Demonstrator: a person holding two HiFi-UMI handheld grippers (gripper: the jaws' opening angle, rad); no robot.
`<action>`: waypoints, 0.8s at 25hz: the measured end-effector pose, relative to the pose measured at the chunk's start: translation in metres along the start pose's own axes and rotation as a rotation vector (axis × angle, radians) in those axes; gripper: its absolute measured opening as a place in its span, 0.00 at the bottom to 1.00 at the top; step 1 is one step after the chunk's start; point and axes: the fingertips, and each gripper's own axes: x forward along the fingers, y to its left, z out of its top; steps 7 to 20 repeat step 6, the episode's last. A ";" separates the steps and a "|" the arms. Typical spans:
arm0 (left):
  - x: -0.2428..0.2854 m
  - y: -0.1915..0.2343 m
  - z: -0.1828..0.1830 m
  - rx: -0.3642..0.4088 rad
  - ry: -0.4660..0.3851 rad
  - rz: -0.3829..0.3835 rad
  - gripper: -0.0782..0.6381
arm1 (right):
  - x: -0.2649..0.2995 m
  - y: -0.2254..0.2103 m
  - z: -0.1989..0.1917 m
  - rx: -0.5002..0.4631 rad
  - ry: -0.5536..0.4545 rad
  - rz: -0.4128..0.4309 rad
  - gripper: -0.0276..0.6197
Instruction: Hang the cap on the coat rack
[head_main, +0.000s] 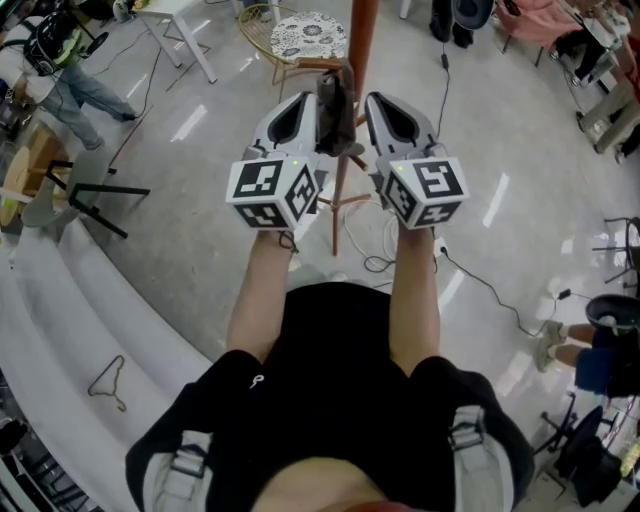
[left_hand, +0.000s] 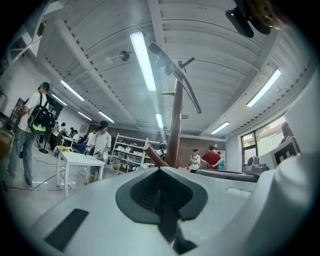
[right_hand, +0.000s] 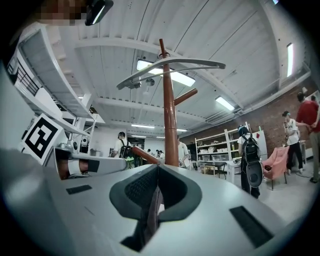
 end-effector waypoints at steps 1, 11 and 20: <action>0.000 0.000 0.000 -0.001 0.001 0.000 0.11 | 0.000 0.001 0.000 0.000 -0.001 0.012 0.04; 0.004 -0.004 -0.002 0.020 0.008 -0.008 0.11 | 0.003 -0.002 -0.001 -0.007 0.006 0.037 0.04; 0.004 -0.004 -0.002 0.020 0.008 -0.008 0.11 | 0.003 -0.002 -0.001 -0.007 0.006 0.037 0.04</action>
